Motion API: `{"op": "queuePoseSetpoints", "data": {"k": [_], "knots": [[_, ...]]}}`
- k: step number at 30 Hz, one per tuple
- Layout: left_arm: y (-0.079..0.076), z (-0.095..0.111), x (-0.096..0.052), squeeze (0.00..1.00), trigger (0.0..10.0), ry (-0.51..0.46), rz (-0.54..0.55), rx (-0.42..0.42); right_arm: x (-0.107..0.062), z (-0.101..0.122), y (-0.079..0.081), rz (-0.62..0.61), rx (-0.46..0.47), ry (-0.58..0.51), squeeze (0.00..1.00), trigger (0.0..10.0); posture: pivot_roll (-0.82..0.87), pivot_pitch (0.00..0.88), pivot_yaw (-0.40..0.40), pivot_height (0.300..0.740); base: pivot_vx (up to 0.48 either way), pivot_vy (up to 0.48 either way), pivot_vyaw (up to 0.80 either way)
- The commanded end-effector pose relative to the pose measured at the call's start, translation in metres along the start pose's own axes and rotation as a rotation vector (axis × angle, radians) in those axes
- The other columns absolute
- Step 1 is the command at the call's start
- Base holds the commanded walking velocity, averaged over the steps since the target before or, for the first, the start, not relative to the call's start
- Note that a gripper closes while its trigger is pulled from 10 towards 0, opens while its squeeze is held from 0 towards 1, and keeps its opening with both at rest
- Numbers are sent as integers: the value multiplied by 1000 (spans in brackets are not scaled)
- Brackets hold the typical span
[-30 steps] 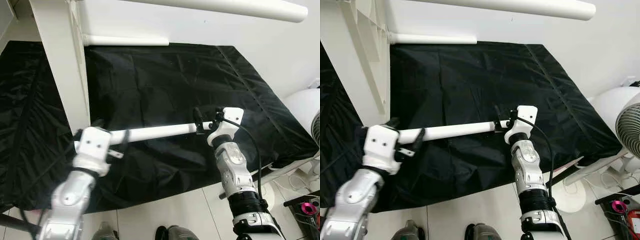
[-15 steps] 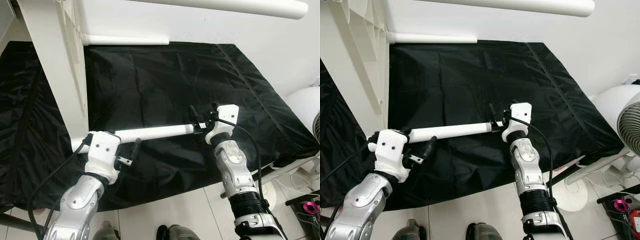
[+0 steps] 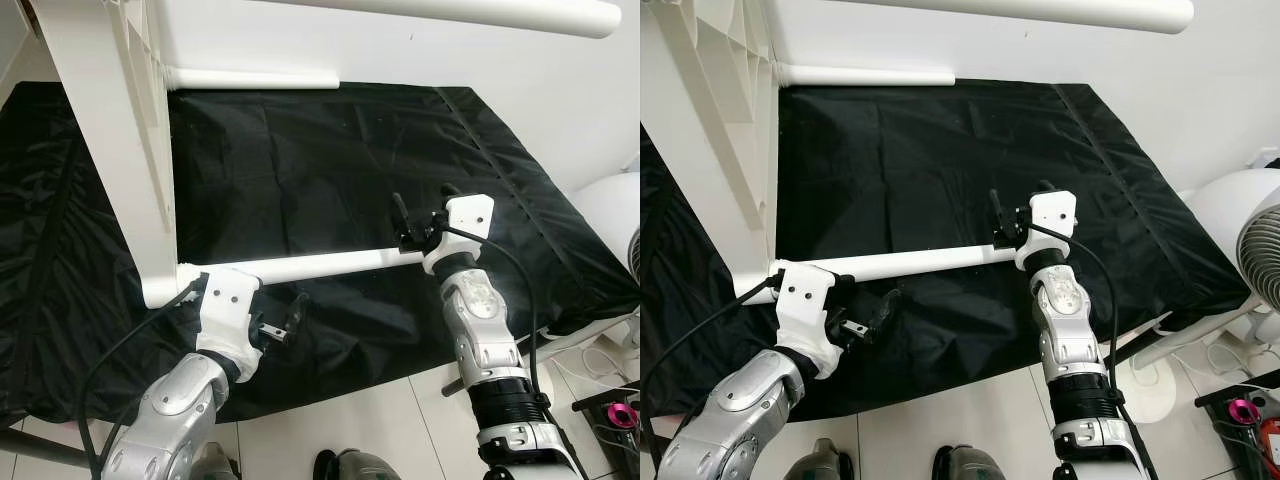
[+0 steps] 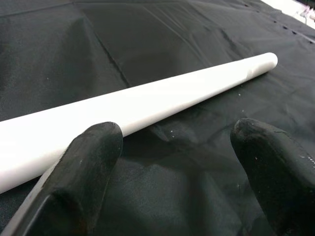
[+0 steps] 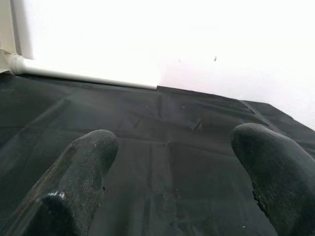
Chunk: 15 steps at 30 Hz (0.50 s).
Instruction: Building children table
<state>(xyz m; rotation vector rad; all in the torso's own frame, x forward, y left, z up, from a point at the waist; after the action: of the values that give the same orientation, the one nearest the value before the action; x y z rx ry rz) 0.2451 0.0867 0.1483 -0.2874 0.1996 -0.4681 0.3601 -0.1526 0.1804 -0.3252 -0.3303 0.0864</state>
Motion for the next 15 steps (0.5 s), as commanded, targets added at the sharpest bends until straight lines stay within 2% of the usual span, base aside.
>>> {"op": "queuePoseSetpoints", "data": {"k": [1, 3, 4, 5, 7, 8, 9, 10, 11, 13, 14, 15], "knots": [[-6, -1, 0, 0, 10000, 13, -41, -4, 1, 5, -7, -25, -10, -23, 0, 10000, 69, 89, -84, 740, 0, 0, 0], [-8, -1, -1, 0, 10000, 20, -59, -21, 1, 6, -6, -26, -11, -25, 0, 10000, 69, 89, -84, 740, 0, 0, 0], [-9, 0, -2, 969, 10000, 20, -68, -24, 2, 6, -5, -26, -6, -24, 0, 10000, 71, 89, -84, 740, 0, 0, 0], [-10, 1, -3, 1000, 10000, 24, -77, -26, 1, 6, -5, -26, -2, -25, 0, 10000, 71, 89, -84, 740, 0, 0, 0], [-11, 2, -3, 1000, 10000, 26, -81, -26, 1, 7, -4, -26, 1, -25, 0, 10000, 71, 89, -84, 740, 0, 0, 0], [-12, 3, -3, 1000, 10000, 34, -79, -13, 1, 7, -2, -8, 31, -29, 1000, 10000, 71, 89, -84, 740, 0, 0, 0], [-12, 3, -3, 1000, 10000, 34, -79, -13, 1, 7, -2, -8, 31, -29, 1000, 10000, 71, 89, -84, 740, 0, 0, 0], [-12, 3, -3, 686, 10000, 36, -74, 1, 0, 7, -1, -5, 37, -33, 1000, 10000, 74, 88, -85, 740, 0, 0, 0], [-11, 4, -3, 0, 10000, 35, -67, 14, -1, 6, -2, -19, 29, -24, 1000, 10000, 74, 88, -85, 740, 0, 0, 0], [-11, 5, -2, 0, 10000, 33, -62, 22, -1, 5, -3, -31, 20, -17, 1000, 10000, 74, 88, -85, 740, 0, 0, 0], [-10, 5, -2, 0, 10000, 32, -58, 25, -1, 5, -4, -35, 15, -13, 0, 10000, 74, 88, -85, 740, 0, 0, 0], [-10, 5, -2, 0, 10000, 32, -58, 25, -1, 5, -4, -35, 15, -13, 0, 10000, 74, 88, -85, 740, 0, 0, 0]]}}
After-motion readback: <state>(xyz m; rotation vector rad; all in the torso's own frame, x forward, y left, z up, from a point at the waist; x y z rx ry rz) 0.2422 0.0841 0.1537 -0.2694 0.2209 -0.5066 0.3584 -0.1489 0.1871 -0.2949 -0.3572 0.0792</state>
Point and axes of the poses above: a point about 5 cm out from each wrist's last joint towards the gripper, its own x axis pointing out of the wrist towards the gripper, its own z axis along the axis of the wrist's last joint, y = z × x, the point moved 4 cm from there along x, pointing out of the wrist towards the gripper, and after that the axes turned 14 degrees about -x, right-handed, at the moved point
